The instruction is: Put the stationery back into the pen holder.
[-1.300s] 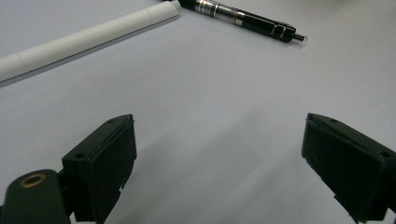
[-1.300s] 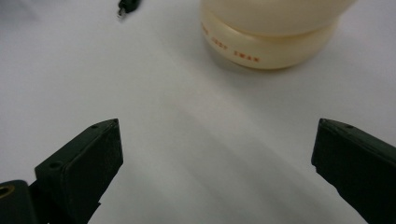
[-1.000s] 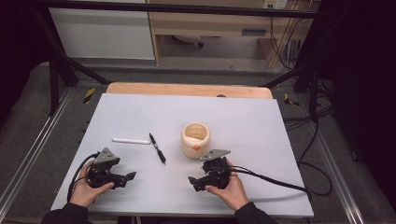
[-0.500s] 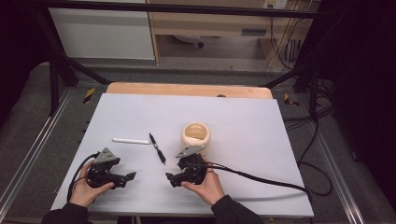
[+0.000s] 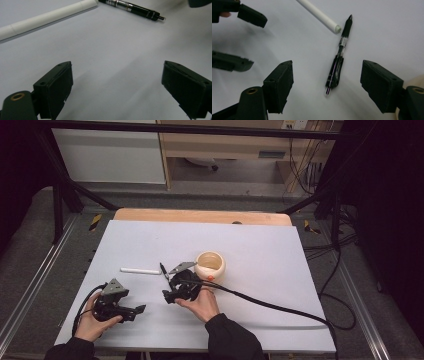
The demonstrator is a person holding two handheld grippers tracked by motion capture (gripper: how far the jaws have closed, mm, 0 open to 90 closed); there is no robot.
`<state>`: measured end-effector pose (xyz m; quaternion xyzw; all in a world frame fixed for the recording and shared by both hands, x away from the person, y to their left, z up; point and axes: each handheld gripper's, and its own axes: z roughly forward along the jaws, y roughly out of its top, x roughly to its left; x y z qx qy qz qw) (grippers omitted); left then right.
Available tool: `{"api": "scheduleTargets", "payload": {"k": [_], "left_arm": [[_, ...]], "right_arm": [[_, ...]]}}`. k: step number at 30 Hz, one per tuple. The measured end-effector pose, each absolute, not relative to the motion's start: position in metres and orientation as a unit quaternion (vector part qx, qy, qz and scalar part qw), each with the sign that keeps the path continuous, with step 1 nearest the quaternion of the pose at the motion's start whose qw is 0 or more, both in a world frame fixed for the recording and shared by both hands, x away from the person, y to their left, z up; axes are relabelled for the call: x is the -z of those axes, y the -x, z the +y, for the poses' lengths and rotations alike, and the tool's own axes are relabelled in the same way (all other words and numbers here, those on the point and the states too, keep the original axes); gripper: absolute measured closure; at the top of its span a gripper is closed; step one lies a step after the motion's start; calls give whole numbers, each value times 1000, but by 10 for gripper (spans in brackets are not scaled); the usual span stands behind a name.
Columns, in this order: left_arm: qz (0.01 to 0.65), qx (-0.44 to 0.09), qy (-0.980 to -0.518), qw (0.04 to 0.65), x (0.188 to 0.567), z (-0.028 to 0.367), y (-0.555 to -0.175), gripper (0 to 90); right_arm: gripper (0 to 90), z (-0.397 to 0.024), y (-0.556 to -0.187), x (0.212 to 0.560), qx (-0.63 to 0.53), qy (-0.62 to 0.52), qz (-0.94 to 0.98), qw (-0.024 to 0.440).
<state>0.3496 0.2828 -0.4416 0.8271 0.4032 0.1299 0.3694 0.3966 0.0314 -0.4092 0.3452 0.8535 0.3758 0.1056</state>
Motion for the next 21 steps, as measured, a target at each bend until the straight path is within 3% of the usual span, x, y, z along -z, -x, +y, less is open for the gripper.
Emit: {"api": "scheduleTargets", "payload": {"k": [21], "left_arm": [[402,-127,-828,371,442,283,-350,103]], "right_arm": [[528,74,-449,420,-349,-388,843,132]]}}
